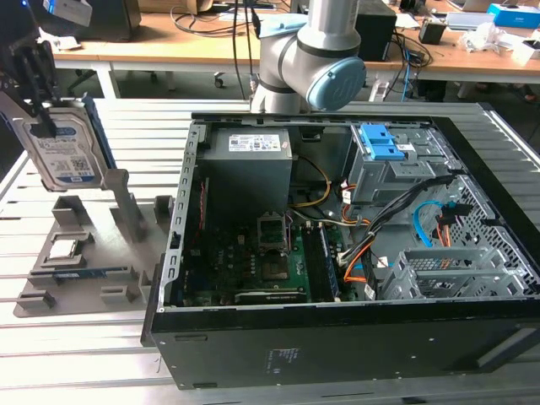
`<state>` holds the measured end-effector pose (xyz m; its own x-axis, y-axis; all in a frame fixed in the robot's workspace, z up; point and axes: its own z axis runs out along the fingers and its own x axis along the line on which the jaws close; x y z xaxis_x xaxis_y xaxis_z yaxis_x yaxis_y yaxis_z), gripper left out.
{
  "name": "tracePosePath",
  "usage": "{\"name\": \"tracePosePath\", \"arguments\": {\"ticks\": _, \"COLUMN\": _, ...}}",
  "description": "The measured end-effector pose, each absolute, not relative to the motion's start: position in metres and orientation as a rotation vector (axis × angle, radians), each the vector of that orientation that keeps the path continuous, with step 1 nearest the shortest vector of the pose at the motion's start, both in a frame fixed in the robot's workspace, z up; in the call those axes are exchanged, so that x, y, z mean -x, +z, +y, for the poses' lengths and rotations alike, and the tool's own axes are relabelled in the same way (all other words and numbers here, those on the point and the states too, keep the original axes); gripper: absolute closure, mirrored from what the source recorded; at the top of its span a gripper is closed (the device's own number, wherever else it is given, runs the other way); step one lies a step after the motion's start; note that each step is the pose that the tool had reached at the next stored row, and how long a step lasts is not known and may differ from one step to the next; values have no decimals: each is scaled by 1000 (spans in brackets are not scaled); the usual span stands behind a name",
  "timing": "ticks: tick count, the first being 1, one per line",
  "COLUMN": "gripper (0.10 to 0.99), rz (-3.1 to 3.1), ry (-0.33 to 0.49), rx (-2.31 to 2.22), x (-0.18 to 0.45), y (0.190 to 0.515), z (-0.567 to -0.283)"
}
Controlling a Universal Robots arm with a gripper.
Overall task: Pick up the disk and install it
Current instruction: 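Pick up the disk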
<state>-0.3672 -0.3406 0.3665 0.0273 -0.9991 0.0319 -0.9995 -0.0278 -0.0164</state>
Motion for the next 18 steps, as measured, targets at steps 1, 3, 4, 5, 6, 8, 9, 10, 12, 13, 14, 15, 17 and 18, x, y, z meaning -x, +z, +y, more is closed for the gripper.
{"name": "tracePosePath", "arguments": {"ticks": 1, "gripper": 725, "rz": -2183, "ry": 54, "rx": -2244, "x": 367, "y": 368, "z": -341}}
{"name": "tracePosePath", "arguments": {"ticks": 3, "gripper": 725, "rz": -2183, "ry": 54, "rx": -2244, "x": 367, "y": 373, "z": -341}}
{"name": "tracePosePath", "arguments": {"ticks": 4, "gripper": 725, "rz": -2183, "ry": 54, "rx": -2244, "x": 367, "y": 377, "z": -340}}
{"name": "tracePosePath", "arguments": {"ticks": 5, "gripper": 725, "rz": -2183, "ry": 54, "rx": -2244, "x": 367, "y": 381, "z": -340}}
{"name": "tracePosePath", "arguments": {"ticks": 6, "gripper": 725, "rz": -2183, "ry": 54, "rx": -2244, "x": 367, "y": 383, "z": -340}}
{"name": "tracePosePath", "arguments": {"ticks": 8, "gripper": 725, "rz": -2183, "ry": 54, "rx": -2244, "x": 367, "y": 388, "z": -340}}
{"name": "tracePosePath", "arguments": {"ticks": 9, "gripper": 725, "rz": -2183, "ry": 54, "rx": -2244, "x": 367, "y": 390, "z": -340}}
{"name": "tracePosePath", "arguments": {"ticks": 10, "gripper": 725, "rz": -2183, "ry": 54, "rx": -2244, "x": 367, "y": 393, "z": -340}}
{"name": "tracePosePath", "arguments": {"ticks": 12, "gripper": 725, "rz": -2183, "ry": 54, "rx": -2244, "x": 367, "y": 399, "z": -340}}
{"name": "tracePosePath", "arguments": {"ticks": 13, "gripper": 725, "rz": -2183, "ry": 54, "rx": -2244, "x": 367, "y": 401, "z": -340}}
{"name": "tracePosePath", "arguments": {"ticks": 14, "gripper": 725, "rz": -2183, "ry": 54, "rx": -2244, "x": 367, "y": 405, "z": -340}}
{"name": "tracePosePath", "arguments": {"ticks": 15, "gripper": 725, "rz": -2183, "ry": 54, "rx": -2244, "x": 367, "y": 408, "z": -340}}
{"name": "tracePosePath", "arguments": {"ticks": 17, "gripper": 725, "rz": -2183, "ry": 54, "rx": -2244, "x": 367, "y": 414, "z": -340}}
{"name": "tracePosePath", "arguments": {"ticks": 18, "gripper": 725, "rz": -2183, "ry": 54, "rx": -2244, "x": 367, "y": 416, "z": -340}}
